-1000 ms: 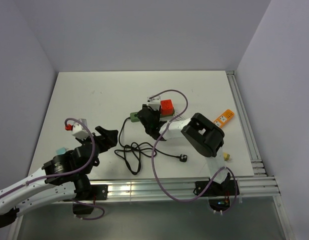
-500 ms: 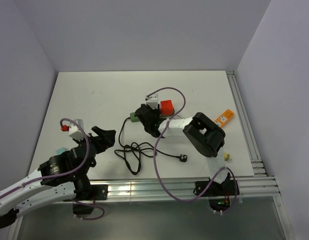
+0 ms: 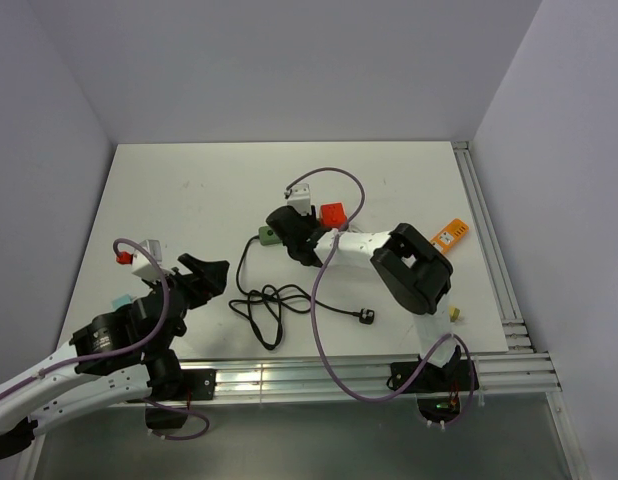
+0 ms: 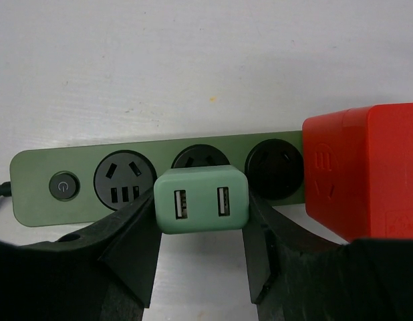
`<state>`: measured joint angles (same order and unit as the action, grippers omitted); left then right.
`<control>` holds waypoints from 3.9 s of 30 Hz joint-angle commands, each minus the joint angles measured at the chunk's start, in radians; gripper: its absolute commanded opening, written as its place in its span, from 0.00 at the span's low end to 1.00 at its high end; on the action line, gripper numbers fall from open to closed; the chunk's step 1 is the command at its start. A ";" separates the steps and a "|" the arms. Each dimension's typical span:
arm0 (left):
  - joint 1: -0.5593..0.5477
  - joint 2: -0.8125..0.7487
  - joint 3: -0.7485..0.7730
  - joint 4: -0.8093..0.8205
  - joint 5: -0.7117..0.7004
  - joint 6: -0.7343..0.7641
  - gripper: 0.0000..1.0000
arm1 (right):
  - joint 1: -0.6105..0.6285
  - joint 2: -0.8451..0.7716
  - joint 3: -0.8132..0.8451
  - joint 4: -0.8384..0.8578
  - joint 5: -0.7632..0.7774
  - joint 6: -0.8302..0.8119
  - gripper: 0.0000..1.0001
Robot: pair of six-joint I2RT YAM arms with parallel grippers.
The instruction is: Insert the plug
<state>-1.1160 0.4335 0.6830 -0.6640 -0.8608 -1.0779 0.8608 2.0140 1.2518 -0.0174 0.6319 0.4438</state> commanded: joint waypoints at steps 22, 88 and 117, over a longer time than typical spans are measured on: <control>0.001 0.019 0.035 -0.023 -0.007 -0.022 0.86 | 0.046 -0.380 0.161 -0.490 -0.239 -0.103 0.78; 1.549 0.775 0.020 -0.108 0.358 -0.375 0.79 | 0.049 -1.009 -0.207 -0.609 -0.475 -0.048 0.76; 1.317 0.864 0.214 -0.178 0.203 -0.174 0.00 | 0.049 -1.017 -0.226 -0.589 -0.509 -0.008 0.75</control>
<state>0.2962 1.3632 0.8219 -0.8089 -0.5735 -1.3228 0.9054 1.0153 1.0096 -0.6380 0.1291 0.4225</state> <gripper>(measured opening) 0.471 0.750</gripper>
